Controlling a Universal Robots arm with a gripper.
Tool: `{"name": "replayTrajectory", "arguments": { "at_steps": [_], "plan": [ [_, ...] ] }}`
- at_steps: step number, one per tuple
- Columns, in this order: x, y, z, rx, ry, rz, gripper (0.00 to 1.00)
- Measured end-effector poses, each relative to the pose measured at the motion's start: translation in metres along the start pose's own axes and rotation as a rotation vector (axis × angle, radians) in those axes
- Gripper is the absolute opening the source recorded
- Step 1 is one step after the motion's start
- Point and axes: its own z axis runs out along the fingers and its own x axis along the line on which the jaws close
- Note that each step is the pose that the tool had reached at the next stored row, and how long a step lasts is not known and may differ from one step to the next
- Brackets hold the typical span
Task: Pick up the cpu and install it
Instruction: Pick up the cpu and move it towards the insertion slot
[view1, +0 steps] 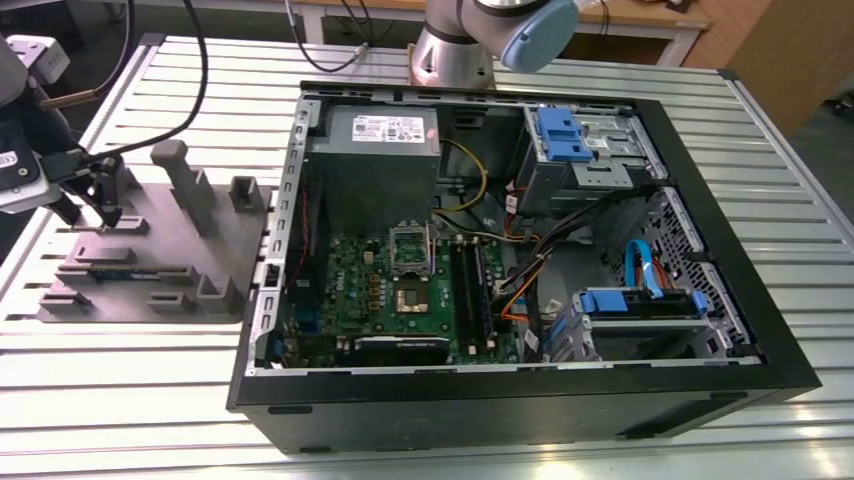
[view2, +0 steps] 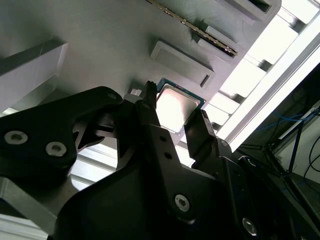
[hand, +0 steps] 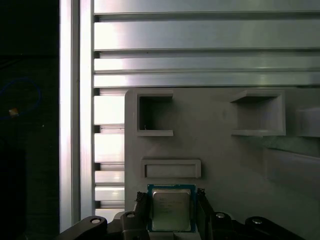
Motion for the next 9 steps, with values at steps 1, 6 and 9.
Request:
{"name": "replayTrajectory", "arguments": {
  "at_steps": [1,6,9],
  "plan": [
    [0.0000,0.0000,-0.0001,0.0000,-0.0001,0.000,0.47],
    [0.0000,0.0000,-0.0011,0.0000,0.0000,0.000,0.47],
    [0.0000,0.0001,-0.0016,-0.0001,-0.0001,0.000,0.47]
  ]
}}
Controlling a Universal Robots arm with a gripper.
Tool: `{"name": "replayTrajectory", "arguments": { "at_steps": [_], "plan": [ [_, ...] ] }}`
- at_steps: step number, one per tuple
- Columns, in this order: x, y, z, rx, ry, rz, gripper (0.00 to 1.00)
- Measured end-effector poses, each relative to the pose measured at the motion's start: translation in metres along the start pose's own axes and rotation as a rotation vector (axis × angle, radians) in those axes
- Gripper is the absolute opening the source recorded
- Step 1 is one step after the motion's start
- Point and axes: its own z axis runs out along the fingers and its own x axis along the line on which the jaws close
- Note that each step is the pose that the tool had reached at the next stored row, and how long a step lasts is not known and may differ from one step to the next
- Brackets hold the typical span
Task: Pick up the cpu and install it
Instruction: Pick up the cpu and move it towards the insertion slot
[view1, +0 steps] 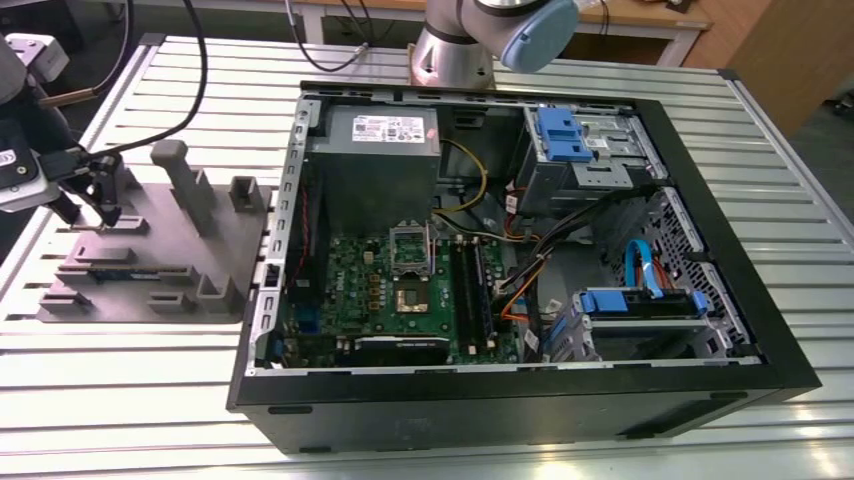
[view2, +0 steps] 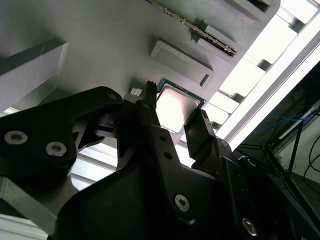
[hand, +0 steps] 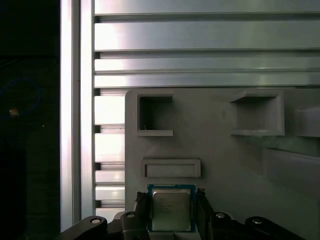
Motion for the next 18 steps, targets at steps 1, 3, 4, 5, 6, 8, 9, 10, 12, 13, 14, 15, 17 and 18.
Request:
{"name": "replayTrajectory", "arguments": {
  "at_steps": [1,3,4,5,6,8,9,10,12,13,14,15,17,18],
  "plan": [
    [0.0000,0.0000,-0.0001,0.0000,0.0000,0.000,0.47],
    [0.0000,0.0000,-0.0005,0.0001,0.0001,0.000,0.47],
    [0.0000,0.0000,-0.0006,0.0000,0.0000,0.000,0.47],
    [0.0000,0.0000,-0.0009,0.0000,0.0001,0.000,0.47],
    [0.0000,0.0000,-0.0011,0.0001,0.0001,0.000,0.47],
    [0.0000,0.0001,-0.0029,0.0006,0.0000,0.000,0.47],
    [0.0000,0.0001,-0.0030,0.0006,0.0000,0.000,0.47],
    [0.0000,0.0001,-0.0032,0.0006,0.0001,0.000,0.47],
    [0.0000,0.0001,-0.0038,0.0007,0.0002,0.000,0.47],
    [0.0000,0.0001,-0.0043,0.0009,0.0004,0.000,0.47],
    [0.0001,0.0001,-0.0048,0.0008,0.0003,0.000,0.47],
    [0.0000,0.0002,-0.0052,0.0007,0.0001,0.000,0.47],
    [0.0000,0.0002,-0.0058,0.0005,-0.0001,0.000,0.47],
    [0.0000,0.0002,-0.0060,0.0005,-0.0002,0.000,0.47]
  ]
}}
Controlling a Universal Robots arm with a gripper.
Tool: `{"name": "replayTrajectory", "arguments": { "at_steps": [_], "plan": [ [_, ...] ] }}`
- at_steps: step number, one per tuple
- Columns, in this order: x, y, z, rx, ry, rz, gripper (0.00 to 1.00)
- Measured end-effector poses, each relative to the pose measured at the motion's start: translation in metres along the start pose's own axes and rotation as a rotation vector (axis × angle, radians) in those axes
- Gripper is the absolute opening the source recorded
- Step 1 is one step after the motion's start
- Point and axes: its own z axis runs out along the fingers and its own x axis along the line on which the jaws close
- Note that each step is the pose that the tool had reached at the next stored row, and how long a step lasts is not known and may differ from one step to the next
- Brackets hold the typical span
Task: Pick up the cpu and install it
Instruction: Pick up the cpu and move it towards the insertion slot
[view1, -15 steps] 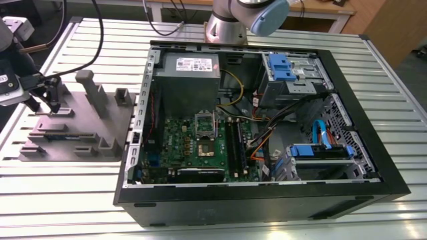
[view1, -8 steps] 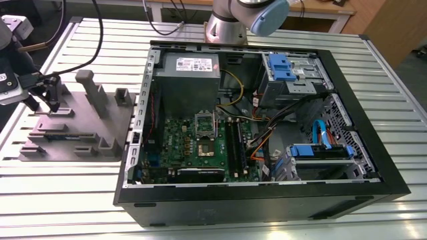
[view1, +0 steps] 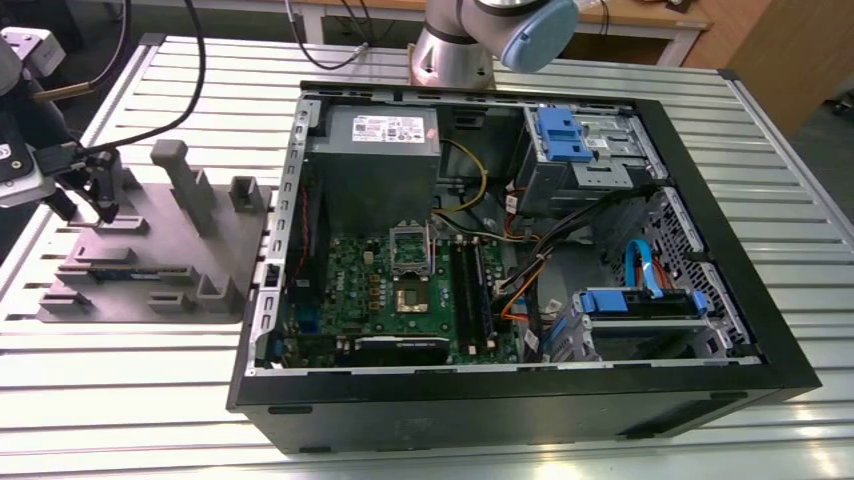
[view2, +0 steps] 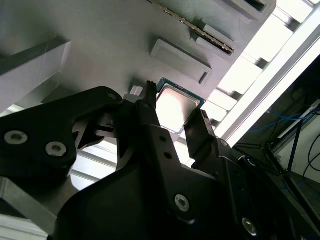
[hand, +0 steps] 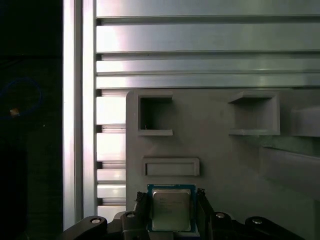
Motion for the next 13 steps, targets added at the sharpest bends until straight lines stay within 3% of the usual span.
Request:
{"name": "replayTrajectory", "arguments": {
  "at_steps": [13],
  "plan": [
    [0.0000,0.0001,-0.0037,0.0008,0.0002,0.000,0.47]
  ]
}}
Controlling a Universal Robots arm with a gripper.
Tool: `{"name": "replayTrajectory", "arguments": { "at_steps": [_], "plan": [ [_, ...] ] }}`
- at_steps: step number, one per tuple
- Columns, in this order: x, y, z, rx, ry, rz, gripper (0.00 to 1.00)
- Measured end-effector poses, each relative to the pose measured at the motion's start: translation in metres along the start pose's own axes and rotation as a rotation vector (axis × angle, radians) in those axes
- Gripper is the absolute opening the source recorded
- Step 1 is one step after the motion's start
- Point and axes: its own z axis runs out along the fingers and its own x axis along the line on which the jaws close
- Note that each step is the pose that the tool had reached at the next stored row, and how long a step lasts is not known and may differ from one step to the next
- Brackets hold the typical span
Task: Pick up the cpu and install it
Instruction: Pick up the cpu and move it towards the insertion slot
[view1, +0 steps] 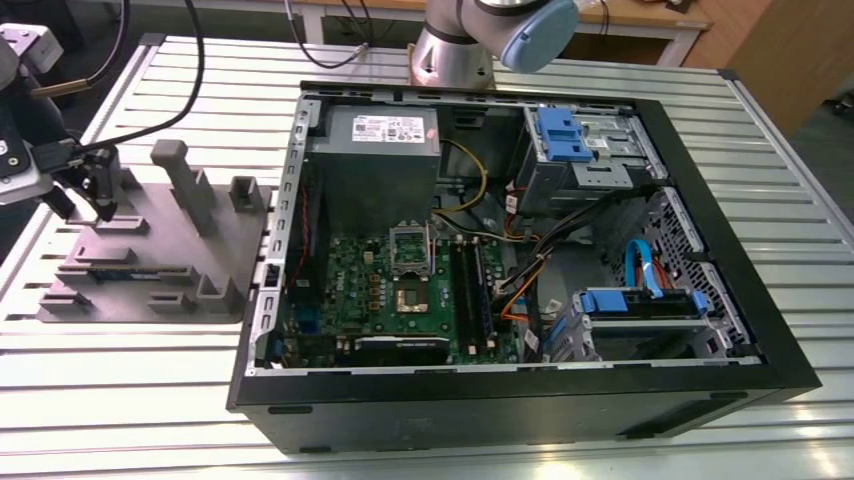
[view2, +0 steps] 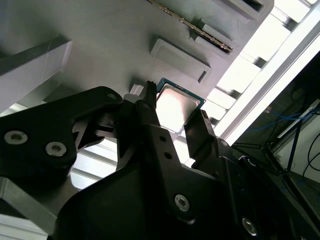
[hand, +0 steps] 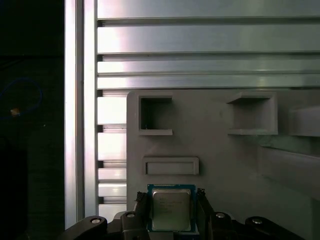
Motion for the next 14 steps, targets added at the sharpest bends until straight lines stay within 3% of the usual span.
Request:
{"name": "replayTrajectory", "arguments": {
  "at_steps": [14],
  "plan": [
    [0.0000,0.0002,-0.0048,0.0000,0.0000,0.000,0.47]
  ]
}}
